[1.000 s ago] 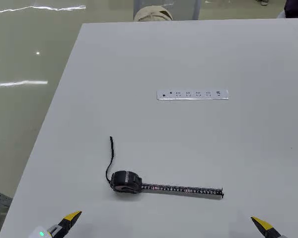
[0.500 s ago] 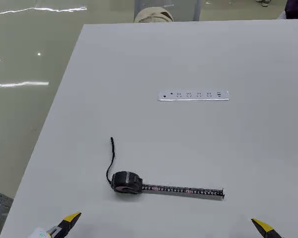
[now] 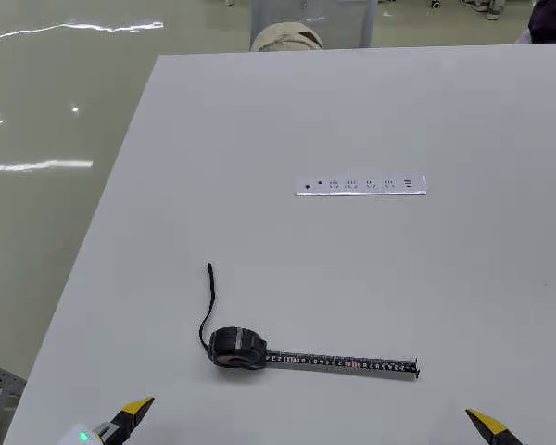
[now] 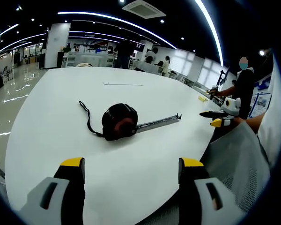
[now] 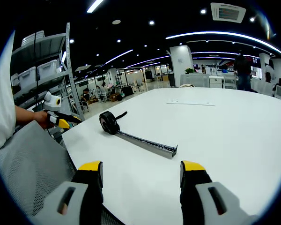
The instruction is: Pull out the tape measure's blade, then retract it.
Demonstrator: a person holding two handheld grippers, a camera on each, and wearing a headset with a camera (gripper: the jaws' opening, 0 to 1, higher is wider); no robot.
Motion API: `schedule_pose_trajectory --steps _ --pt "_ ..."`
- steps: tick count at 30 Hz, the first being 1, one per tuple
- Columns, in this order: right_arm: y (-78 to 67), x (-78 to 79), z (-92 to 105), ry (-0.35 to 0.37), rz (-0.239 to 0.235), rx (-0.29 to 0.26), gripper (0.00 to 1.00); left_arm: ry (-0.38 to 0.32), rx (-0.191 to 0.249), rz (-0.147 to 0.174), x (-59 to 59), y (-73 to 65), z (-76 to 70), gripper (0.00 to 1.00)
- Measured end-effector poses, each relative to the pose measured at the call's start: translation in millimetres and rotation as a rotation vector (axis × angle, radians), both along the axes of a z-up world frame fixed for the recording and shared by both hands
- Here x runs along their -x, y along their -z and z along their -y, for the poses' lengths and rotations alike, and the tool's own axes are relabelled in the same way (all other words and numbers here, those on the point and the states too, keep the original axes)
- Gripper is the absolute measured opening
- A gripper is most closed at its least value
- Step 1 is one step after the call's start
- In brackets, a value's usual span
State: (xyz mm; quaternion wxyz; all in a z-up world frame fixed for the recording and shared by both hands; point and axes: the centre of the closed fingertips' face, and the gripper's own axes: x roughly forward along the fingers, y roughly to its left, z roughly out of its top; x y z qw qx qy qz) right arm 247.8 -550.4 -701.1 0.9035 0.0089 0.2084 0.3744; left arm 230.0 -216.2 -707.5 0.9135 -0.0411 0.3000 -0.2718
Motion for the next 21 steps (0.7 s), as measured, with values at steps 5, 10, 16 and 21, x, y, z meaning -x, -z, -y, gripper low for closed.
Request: schedule_pose_trajectory --steps 5,10,16,21 --pt "-1.1 -0.3 -2.6 -0.016 0.002 -0.007 0.67 0.001 0.018 0.0 -5.3 -5.0 4.7 0.82" --pt "-2.5 -1.7 -2.9 -0.018 0.005 -0.009 0.67 -0.011 0.028 -0.018 -9.5 -4.7 8.6 0.83" --pt "-2.8 -3.0 -2.7 -0.015 0.007 -0.014 0.67 -0.004 -0.001 -0.05 -10.8 -0.4 13.8 0.83" --pt "-3.9 -3.8 -3.5 -0.017 0.01 -0.016 0.67 -0.011 0.001 -0.061 -12.1 0.3 13.8 0.85"
